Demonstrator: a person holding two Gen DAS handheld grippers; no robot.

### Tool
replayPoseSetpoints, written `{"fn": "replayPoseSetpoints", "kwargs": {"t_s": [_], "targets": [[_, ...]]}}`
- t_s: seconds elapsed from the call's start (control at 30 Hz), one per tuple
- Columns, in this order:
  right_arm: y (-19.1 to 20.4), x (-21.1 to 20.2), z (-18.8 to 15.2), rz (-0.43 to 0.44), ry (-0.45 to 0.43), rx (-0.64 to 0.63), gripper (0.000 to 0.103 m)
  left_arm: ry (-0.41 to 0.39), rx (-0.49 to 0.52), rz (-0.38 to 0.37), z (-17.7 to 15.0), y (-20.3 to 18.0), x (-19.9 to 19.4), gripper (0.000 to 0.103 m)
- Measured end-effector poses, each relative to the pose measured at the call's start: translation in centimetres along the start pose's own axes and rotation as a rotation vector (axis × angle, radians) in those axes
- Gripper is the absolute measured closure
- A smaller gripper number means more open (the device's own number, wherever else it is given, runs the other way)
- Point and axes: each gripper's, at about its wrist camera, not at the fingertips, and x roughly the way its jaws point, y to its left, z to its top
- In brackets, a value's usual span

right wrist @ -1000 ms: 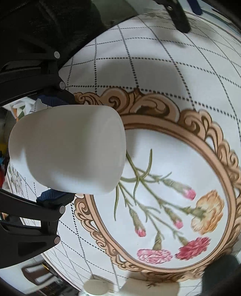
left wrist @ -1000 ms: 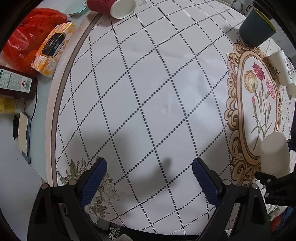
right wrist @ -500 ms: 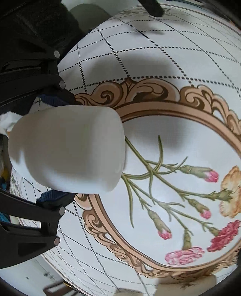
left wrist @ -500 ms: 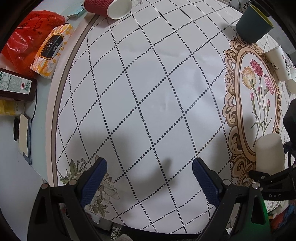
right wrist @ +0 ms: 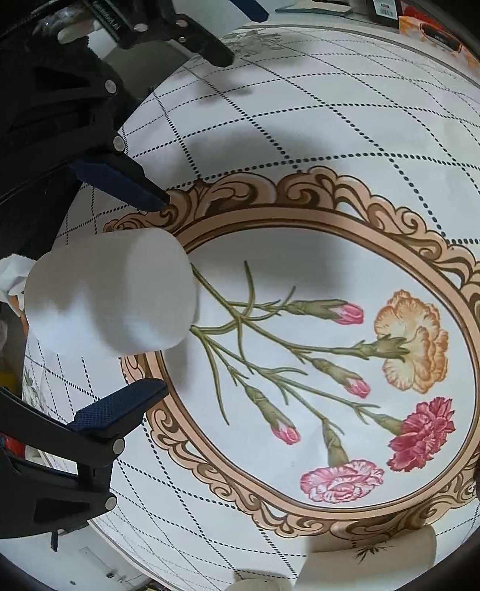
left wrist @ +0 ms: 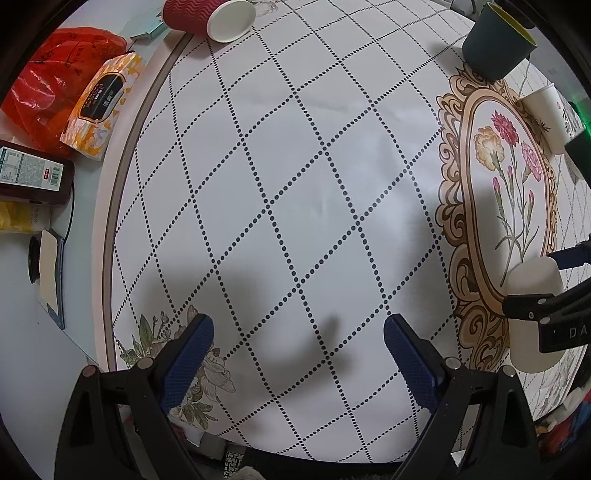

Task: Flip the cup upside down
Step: 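Lower the inverted white cup onto the oval print and open the right gripper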

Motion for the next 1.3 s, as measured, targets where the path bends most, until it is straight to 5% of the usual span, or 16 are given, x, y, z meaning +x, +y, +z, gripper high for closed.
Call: {"fn": "replayPoseSetpoints", "kwargs": {"t_s": [0.13,0.27,0.5,0.83,1.03,1.2,1.3], "targets": [[0.3,0.8,0.3,0.001,0.029,-0.004,0.011,0.009,0.006,-0.006,0.1,0.0,0.3,0.009],[1.8,1.8,0.9,0.017,0.029,-0.013,0.034,0.013,0.020,-0.006,0.2,-0.4,0.4,0.009],[2.3,0.3,-1.2,0.059,-0.057,0.018,0.035,0.018,0.046,-0.024,0.5,-1.2,0.3,0.009],[0.8,-3.0,-5.0,0.106,-0.357,0.159,0.035,0.017,0.087,-0.024,1.9,-3.8,-0.5,0.009],[0.1,-5.3,-8.1,0.124,-0.619,0.289,0.036,0.019,0.120,-0.012,2.4,-5.5,-0.7,0.009],[0.0,-7.4,-10.8,0.000,-0.803,0.297,0.036,0.025,0.137,-0.006,2.9,-7.1,-0.2,0.009],[0.7,-6.6,-11.1,-0.043,-0.832,0.307,0.036,0.027,0.146,-0.006,2.9,-7.6,-0.2,0.009]]}}
